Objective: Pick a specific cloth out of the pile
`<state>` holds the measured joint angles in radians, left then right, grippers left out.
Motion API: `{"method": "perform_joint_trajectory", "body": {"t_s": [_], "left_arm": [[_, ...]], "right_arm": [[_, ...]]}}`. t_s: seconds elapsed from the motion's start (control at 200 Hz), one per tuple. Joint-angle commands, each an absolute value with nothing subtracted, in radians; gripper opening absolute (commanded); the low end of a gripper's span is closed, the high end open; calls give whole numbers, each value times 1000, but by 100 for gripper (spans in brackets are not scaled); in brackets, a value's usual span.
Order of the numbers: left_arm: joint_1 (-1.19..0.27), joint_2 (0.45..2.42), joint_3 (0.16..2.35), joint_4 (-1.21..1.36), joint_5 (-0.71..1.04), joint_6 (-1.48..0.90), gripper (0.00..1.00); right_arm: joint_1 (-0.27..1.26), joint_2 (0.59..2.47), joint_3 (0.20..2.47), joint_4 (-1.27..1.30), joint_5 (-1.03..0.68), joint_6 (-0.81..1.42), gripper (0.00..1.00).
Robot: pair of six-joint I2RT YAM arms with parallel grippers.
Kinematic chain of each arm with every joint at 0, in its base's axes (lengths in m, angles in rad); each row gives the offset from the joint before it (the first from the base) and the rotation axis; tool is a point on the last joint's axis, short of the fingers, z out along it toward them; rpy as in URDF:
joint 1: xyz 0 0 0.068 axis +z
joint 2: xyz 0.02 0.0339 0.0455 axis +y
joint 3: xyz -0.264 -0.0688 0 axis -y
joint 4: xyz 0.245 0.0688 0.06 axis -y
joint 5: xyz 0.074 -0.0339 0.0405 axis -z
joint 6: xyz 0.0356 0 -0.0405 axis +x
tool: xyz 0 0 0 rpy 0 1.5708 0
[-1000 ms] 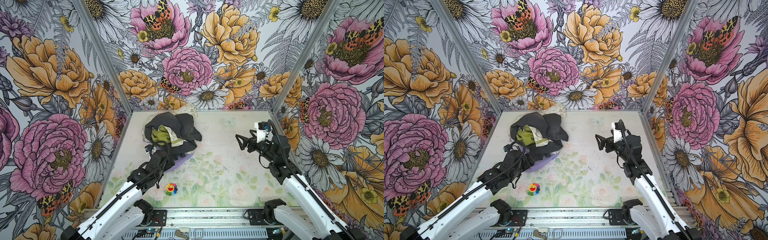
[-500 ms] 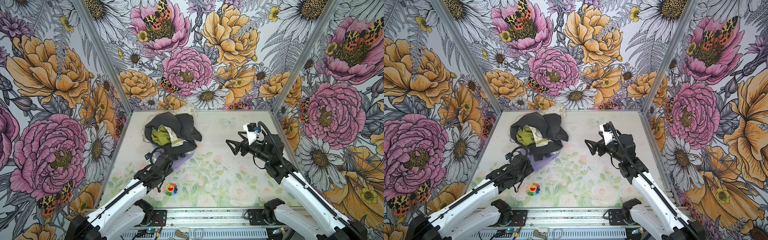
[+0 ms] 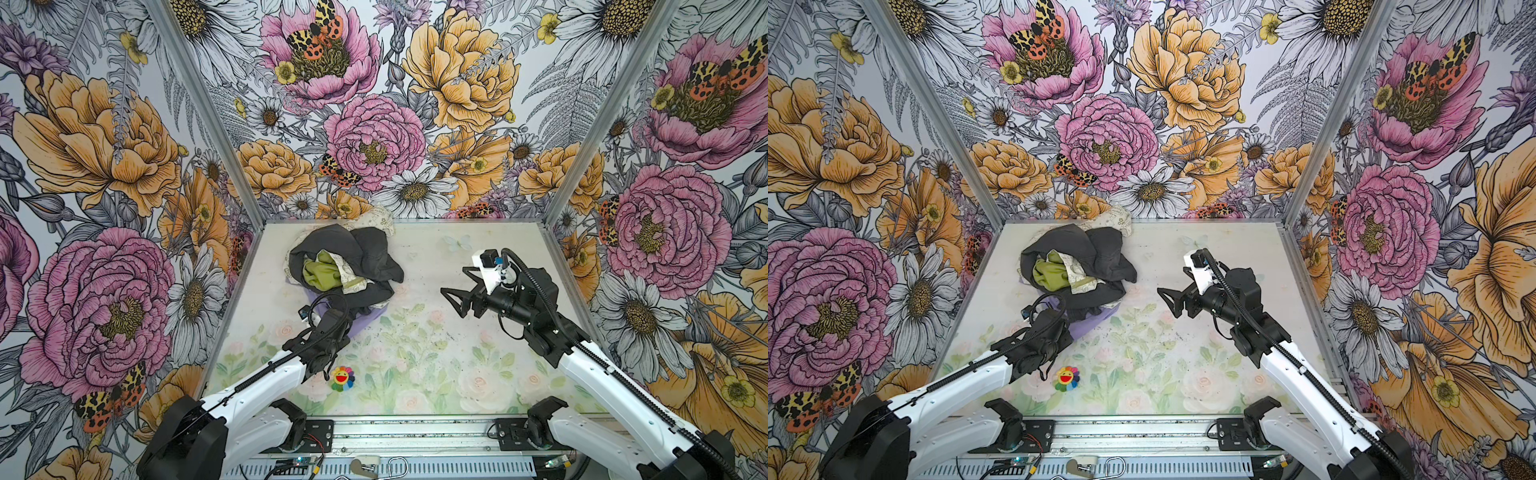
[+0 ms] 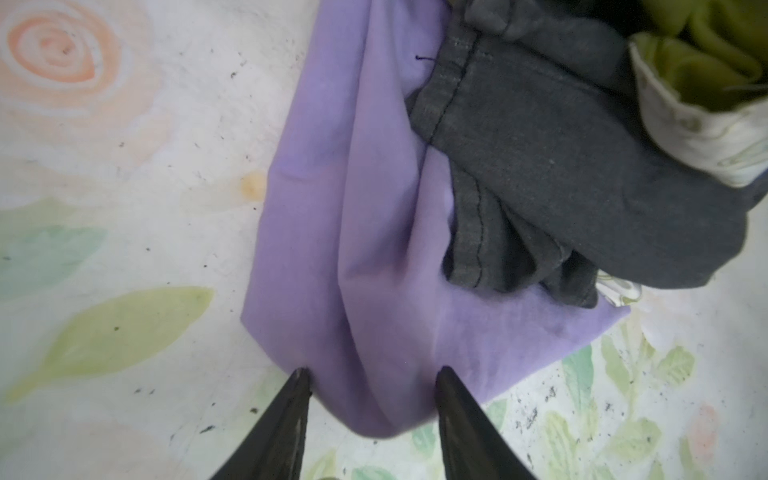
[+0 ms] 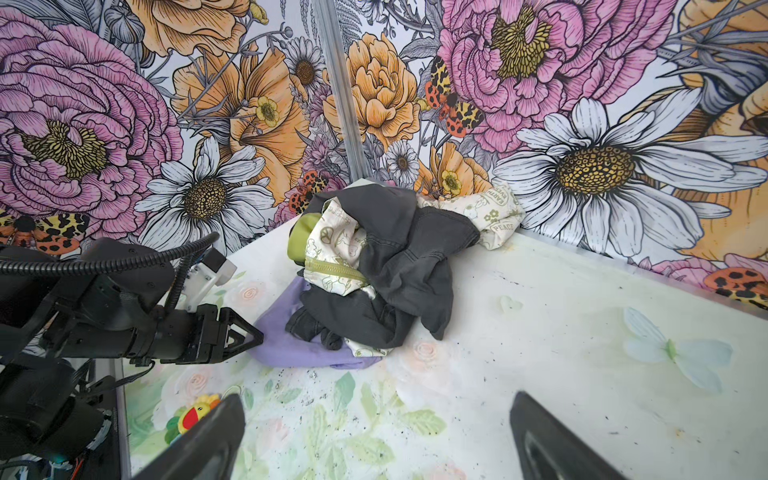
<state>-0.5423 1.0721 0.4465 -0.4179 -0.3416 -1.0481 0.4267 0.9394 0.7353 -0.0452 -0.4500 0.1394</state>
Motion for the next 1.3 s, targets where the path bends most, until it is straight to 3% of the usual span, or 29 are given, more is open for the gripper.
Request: {"method": "perform_joint_trajectory", "body": {"t_s": [0.0, 0.235, 0.56, 1.296], "left_arm": [[-529, 1108, 446, -325, -324, -1027, 35], [-529, 1080, 460, -309, -371, -1032, 0], [-509, 923, 531, -276, -403, -928, 0], [-341, 865, 728, -262, -295, -800, 0]], "right_arm": [[439, 945, 769, -46, -448, 122, 100], [449, 949, 767, -52, -433, 112, 99], [464, 962, 779, -57, -423, 109, 99], [481, 961, 768, -60, -407, 95, 99]]}}
